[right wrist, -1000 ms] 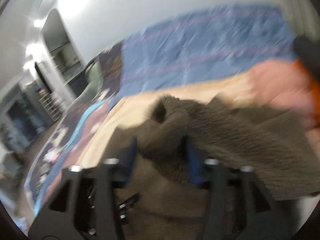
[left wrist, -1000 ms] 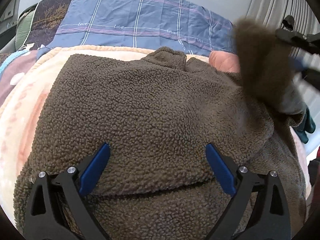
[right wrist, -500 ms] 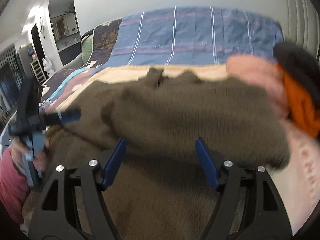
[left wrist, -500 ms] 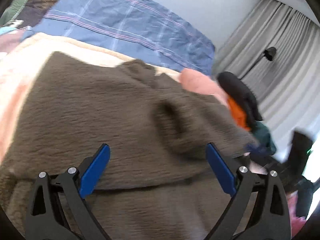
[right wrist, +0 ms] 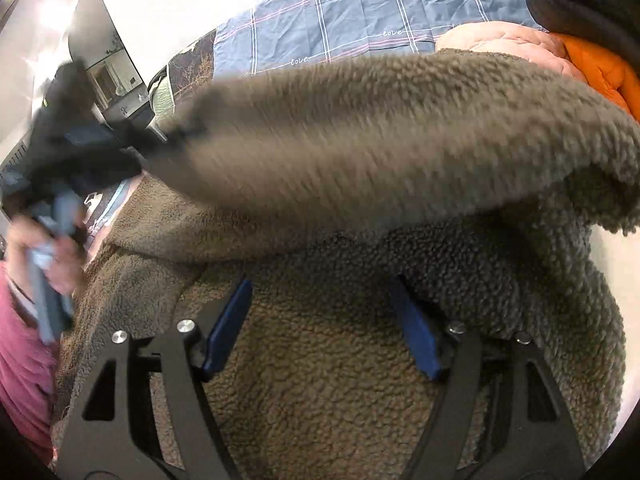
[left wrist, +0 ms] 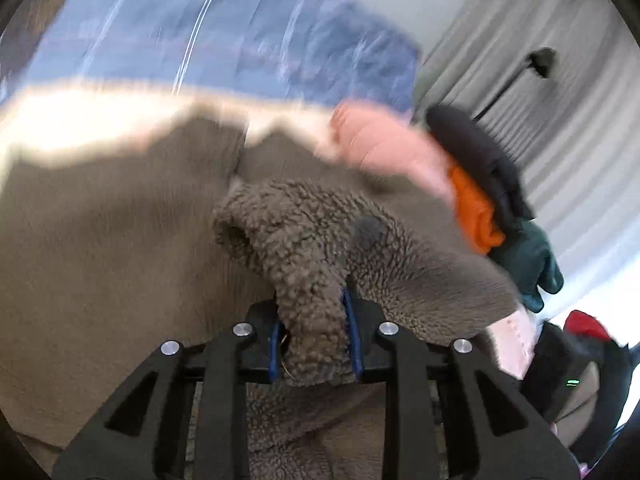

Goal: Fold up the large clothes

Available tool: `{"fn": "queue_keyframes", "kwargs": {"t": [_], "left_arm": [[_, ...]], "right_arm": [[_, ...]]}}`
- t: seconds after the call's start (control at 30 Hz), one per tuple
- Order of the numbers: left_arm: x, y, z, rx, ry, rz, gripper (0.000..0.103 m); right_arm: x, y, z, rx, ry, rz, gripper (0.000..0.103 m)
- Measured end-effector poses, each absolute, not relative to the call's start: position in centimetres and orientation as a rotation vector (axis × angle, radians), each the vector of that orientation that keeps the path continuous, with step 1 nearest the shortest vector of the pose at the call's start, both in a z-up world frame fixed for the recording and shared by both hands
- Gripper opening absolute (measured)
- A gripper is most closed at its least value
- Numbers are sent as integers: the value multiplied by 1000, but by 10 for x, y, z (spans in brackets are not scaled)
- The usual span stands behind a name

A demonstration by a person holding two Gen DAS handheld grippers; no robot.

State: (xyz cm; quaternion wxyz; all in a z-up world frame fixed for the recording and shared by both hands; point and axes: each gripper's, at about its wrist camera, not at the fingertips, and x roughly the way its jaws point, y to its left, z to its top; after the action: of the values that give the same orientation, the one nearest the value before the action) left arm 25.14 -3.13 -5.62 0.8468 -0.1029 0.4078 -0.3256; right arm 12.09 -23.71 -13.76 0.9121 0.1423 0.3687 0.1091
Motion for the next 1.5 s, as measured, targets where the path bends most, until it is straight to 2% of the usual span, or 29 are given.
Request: {"fn": "queue_keyframes", "kwargs": {"t": [0.13,0.2,0.23,0.33,0.37,0.4,0.5,0.6,0.73,0.9,1.0,1.03,1.1,1.13,1.27,1.33,1.37,1.4,1.47,1.5], "left_arm": [[230,9,21,-86,634,-576,26],[224,37,34,-27,587,-499,27],[221,56,32,6,582,-458,29],[219,95,1,40,641,-357,47],[219,103,-11,46,668,-316,56],[218,108,-21,54,694,-288,58],[213,126,-44,24,747,-250,58],[212,124,-45,-16,745,-284,59],[229,91,-46,46,749,-304,72],[251,67,-84,117,833,-263,74],[250,71,-110,110,829,-258,79],[249,76,-109,83,823,-272,80],[248,83,-106,38,812,-306,83],[245,84,-108,40,808,-307,83],[244,84,-110,43,798,-297,83],[241,88,-105,28,785,-294,80],[238,90,-101,18,776,-300,72],[235,93,-95,2,760,-312,58],[233,100,-78,-48,729,-345,47],[235,102,-70,-73,715,-359,46]], "right_arm": [[108,-234,-128,243,716,198,74],[89,-226,-110,181,651,233,77],[79,-221,-101,153,618,269,80],[54,-218,-78,69,549,312,82],[51,-220,-74,50,541,292,82],[50,-224,-69,39,537,262,82],[63,-238,-59,59,565,161,82],[86,-251,-54,103,595,81,73],[113,-260,-57,146,617,36,69],[187,-270,-57,112,676,-56,70],[239,-272,-86,-46,741,-226,70],[261,-277,-112,-130,786,-325,70],[278,-298,-144,-23,858,-340,72],[276,-311,-143,86,845,-352,78],[262,-306,-127,49,820,-335,78],[249,-309,-114,86,806,-278,69],[240,-313,-104,114,790,-252,65],[233,-316,-94,134,768,-229,63],[228,-320,-75,152,725,-176,61],[230,-319,-69,152,716,-151,62]]}}
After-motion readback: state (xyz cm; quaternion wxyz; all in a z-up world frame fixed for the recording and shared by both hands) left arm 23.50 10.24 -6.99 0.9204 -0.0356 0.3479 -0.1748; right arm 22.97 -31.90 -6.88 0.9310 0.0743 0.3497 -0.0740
